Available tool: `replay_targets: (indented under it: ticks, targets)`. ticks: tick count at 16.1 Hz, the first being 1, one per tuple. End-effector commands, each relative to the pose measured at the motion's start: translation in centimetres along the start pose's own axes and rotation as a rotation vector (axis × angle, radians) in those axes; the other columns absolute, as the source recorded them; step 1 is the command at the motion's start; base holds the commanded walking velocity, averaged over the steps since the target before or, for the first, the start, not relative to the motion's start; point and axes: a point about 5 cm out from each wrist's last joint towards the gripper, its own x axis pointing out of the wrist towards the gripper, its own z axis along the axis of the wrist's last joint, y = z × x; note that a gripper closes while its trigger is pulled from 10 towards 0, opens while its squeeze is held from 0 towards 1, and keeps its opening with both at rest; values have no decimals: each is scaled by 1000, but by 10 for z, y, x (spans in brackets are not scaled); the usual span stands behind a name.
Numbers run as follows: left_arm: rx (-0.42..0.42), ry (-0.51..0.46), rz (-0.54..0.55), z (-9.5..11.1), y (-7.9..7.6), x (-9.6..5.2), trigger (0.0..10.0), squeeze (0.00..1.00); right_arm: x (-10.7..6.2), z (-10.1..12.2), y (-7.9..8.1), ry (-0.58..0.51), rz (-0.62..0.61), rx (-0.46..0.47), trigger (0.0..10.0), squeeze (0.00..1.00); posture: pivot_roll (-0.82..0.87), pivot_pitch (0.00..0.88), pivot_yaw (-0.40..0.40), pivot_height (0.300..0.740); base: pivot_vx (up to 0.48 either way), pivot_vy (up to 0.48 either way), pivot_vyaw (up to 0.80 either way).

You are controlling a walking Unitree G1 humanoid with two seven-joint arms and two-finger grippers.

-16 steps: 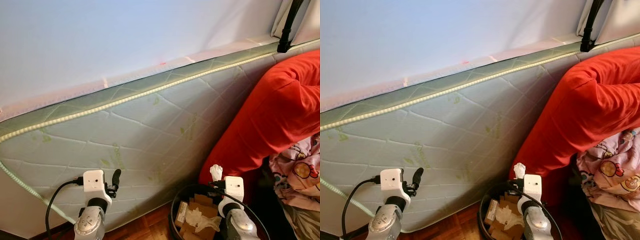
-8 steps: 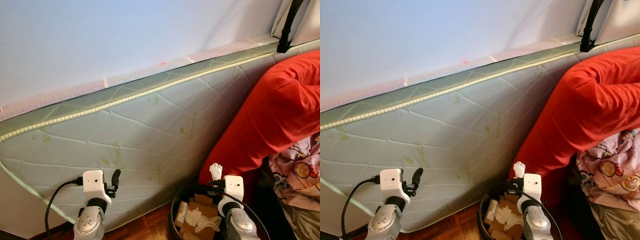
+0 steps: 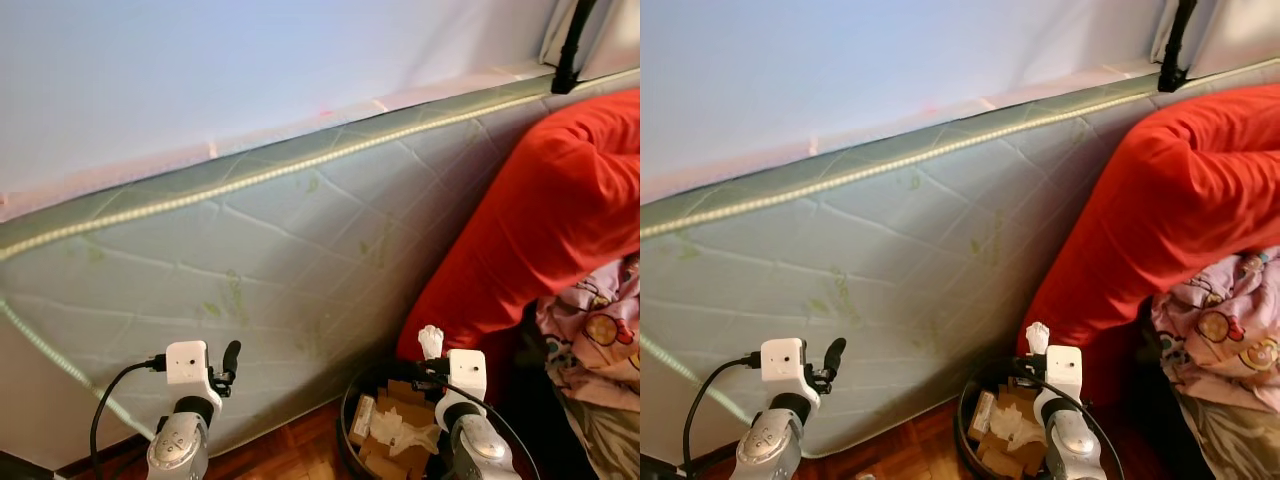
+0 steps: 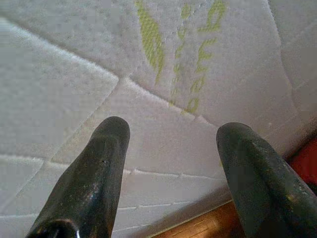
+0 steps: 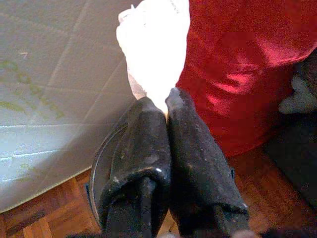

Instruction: Clean up the room

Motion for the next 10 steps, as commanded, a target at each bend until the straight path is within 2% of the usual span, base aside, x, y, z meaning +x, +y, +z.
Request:
replay_targets:
  ticks: [1, 10]
  targets:
    - [-3, 4, 0, -2, 1, 1, 10000, 0, 0, 0, 1, 0, 1, 5, 10000, 0, 5, 42, 5, 667, 0, 0, 0]
    - [-5, 8, -5, -5, 1, 1, 10000, 0, 0, -2, 0, 13, 0, 5, 10000, 0, 7, 52, 0, 667, 0, 0, 0]
